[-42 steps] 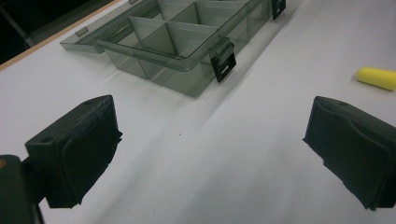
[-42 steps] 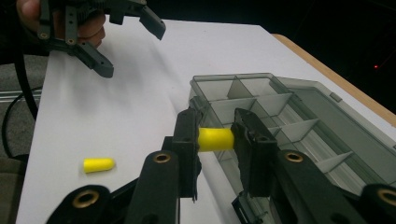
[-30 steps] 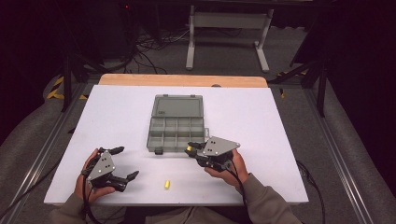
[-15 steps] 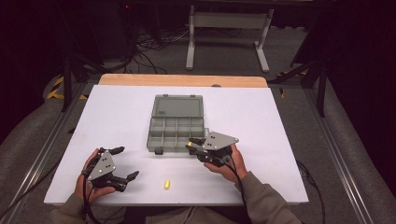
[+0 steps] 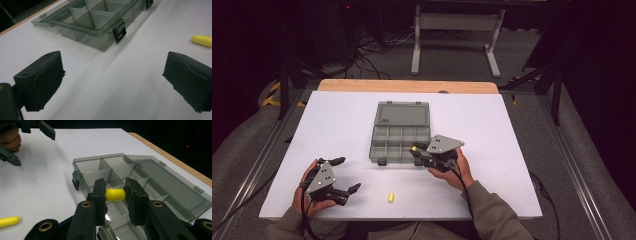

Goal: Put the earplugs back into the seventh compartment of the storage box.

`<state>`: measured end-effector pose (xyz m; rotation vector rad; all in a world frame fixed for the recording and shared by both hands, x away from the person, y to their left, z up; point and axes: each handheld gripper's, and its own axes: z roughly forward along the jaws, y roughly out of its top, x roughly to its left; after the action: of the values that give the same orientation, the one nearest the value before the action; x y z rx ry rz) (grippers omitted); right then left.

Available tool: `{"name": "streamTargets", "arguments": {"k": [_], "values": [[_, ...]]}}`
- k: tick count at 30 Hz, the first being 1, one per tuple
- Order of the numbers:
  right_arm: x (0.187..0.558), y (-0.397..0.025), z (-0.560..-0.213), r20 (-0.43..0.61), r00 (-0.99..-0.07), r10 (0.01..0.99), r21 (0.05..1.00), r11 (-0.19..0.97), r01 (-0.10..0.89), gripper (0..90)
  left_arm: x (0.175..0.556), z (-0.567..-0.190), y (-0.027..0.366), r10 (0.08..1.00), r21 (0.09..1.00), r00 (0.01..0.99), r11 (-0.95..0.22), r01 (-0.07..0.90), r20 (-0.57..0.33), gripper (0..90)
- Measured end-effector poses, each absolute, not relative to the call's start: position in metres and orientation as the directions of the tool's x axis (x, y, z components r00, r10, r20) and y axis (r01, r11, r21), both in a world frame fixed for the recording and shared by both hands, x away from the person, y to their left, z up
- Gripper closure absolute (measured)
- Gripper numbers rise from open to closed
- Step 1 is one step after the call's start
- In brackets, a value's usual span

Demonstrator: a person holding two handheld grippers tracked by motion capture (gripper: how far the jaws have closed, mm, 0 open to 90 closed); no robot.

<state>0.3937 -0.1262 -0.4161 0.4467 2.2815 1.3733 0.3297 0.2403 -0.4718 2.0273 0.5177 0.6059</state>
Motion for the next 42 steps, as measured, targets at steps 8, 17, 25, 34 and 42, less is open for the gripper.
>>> {"name": "streamTargets", "arguments": {"k": [8, 17, 25, 34, 42], "values": [[0.406, -0.123, -0.417, -0.184, -0.849, 0.495, 0.890, 0.450, 0.070, 71.1, 0.330, -0.472, 0.240, 0.578, 0.869, 0.789, -0.480, 0.122, 0.209, 3.4], [0.416, -0.117, -0.420, -0.170, -0.847, 0.503, 0.888, 0.450, 0.089, 70.9, 0.330, -0.472, 0.241, 0.576, 0.868, 0.789, -0.482, 0.119, 0.212, 3.4], [0.417, -0.111, -0.420, -0.167, -0.852, 0.496, 0.889, 0.449, 0.087, 70.6, 0.330, -0.472, 0.240, 0.574, 0.867, 0.791, -0.484, 0.121, 0.210, 3.4], [0.416, -0.109, -0.424, -0.167, -0.854, 0.493, 0.879, 0.466, 0.097, 69.9, 0.330, -0.472, 0.241, 0.574, 0.868, 0.791, -0.482, 0.119, 0.211, 3.4], [0.415, -0.110, -0.427, -0.163, -0.856, 0.490, 0.872, 0.478, 0.108, 69.1, 0.329, -0.472, 0.241, 0.573, 0.868, 0.792, -0.483, 0.118, 0.211, 3.4]]}}
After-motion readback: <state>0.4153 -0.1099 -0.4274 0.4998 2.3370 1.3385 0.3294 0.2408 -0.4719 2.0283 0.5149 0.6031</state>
